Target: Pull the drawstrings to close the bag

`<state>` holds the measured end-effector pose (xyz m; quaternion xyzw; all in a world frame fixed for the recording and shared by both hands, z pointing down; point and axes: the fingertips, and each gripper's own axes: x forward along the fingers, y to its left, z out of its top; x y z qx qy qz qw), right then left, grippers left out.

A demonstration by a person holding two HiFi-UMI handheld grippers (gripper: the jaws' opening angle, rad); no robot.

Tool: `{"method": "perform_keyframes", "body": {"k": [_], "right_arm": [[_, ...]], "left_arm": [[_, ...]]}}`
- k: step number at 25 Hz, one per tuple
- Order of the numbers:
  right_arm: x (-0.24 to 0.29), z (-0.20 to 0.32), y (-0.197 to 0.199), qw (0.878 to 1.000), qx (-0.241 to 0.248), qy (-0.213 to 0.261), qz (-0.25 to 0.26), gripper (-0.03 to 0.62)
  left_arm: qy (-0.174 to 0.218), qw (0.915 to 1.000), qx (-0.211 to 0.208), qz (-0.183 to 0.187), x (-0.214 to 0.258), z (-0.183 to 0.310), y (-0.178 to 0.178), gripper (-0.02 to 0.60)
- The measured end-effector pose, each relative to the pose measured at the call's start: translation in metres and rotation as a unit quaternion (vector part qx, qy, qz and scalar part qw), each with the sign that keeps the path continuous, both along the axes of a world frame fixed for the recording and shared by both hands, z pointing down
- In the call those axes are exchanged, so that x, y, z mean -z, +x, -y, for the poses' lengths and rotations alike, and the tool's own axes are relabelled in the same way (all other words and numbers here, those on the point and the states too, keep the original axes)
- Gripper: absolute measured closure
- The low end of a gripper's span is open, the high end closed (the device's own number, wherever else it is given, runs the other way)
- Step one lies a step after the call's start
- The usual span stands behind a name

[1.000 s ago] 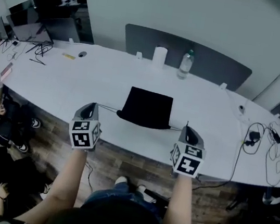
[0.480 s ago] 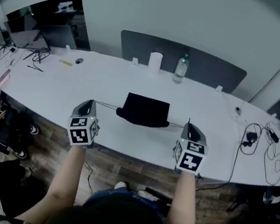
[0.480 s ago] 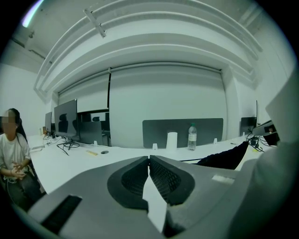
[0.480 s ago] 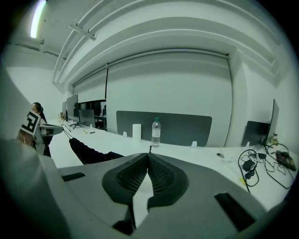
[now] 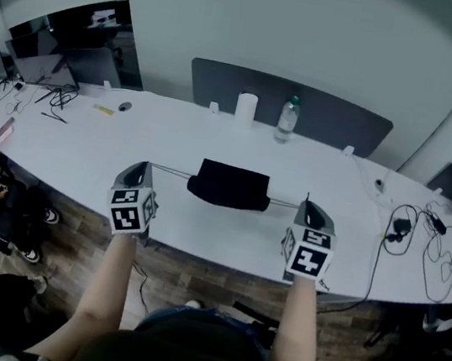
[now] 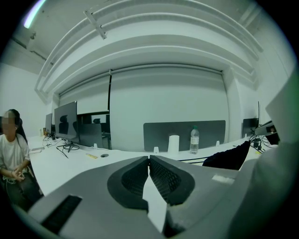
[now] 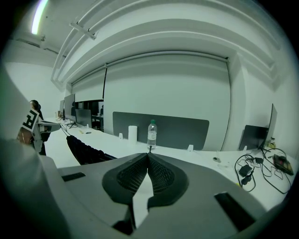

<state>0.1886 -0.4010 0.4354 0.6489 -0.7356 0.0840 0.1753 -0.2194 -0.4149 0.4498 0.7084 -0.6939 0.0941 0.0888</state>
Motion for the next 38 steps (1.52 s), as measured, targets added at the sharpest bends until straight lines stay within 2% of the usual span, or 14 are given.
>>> {"method": "perform_keyframes", "body": {"k": [38], "right_arm": [[-0.009, -0.004, 0.033, 0.996, -0.047, -0.003, -0.073, 0.595]], "left_arm": [[-0.004, 0.9995, 0.030, -0.009, 0.001, 0.007, -0.027, 0.571]]}}
